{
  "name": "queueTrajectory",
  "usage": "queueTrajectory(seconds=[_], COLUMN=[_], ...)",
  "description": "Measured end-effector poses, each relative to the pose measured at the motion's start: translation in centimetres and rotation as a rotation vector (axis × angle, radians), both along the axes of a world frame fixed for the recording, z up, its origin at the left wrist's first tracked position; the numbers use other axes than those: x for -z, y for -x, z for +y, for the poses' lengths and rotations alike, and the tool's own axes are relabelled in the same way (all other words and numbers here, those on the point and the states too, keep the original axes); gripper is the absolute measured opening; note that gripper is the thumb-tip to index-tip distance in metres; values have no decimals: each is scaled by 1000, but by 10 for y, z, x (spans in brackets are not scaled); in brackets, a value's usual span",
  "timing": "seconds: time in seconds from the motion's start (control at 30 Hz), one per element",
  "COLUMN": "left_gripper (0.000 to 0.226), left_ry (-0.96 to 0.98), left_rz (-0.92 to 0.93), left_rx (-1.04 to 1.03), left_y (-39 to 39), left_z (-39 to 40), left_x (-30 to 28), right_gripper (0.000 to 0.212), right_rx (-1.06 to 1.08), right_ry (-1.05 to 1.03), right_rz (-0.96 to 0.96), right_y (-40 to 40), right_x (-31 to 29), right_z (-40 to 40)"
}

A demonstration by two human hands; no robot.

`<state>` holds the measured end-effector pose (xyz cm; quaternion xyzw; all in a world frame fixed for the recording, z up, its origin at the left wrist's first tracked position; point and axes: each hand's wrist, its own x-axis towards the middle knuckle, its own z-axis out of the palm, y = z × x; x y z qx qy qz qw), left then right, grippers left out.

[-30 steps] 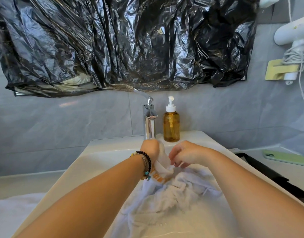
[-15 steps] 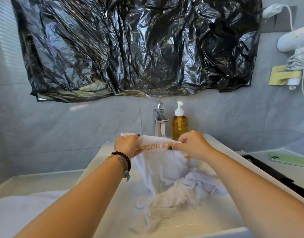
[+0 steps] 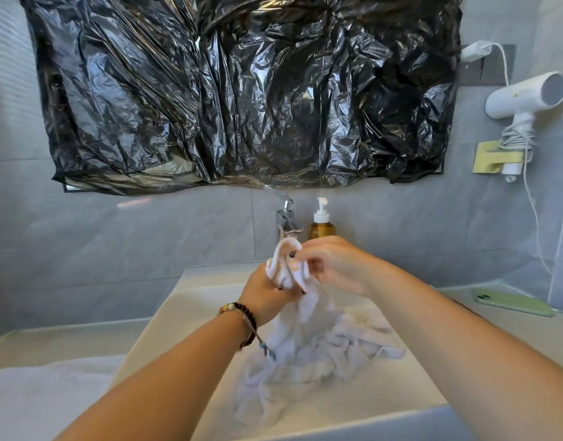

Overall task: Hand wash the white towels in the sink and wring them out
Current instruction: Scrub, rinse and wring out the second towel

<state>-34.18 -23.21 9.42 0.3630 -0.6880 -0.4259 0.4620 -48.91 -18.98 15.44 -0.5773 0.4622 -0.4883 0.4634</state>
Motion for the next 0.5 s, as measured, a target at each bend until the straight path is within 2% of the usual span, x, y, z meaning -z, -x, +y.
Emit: queueTrajectory(seconds=[0.07,0.1,0.17,0.2,0.27,0.33,0.37,0.4,0.43,0.5], left_gripper=[26,26,24,20,15,16,18,21,26,40], left_ry=[-143,-209,-317,-347,-364,-367,-379,-398,-409,-422], left_rz=[159,212,305,349,416,468,511,580,641,759], left_rx=[-42,-55,-64,-71,-87,-110,-114,-111,-115,-145], left_y=[3,3,3,3,2,-2,-7,-12,-19,-34], left_z=[-1,0,-2,0,1,0,0,0,-4,-10], left_x=[1,-1,-3,-7,-14,-19,-22,-24,-25,-27], right_gripper=[20,25,34,46,85,114,120,119,110,60], right_rx=[16,86,152,101,-38,-81,-68,-44,-30,-51], right_ry=[51,59,54,29,-11,53,69,70,68,68], right_rz=[-92,-79,137,325,639,699,687,715,785,967], right_y=[23,34,49,52,42,20,7,-6,-16,-24], right_x=[6,11,27,37,55,69,73,78,81,83], right_z=[2,2,5,5,2,-6,-8,-9,-9,-8])
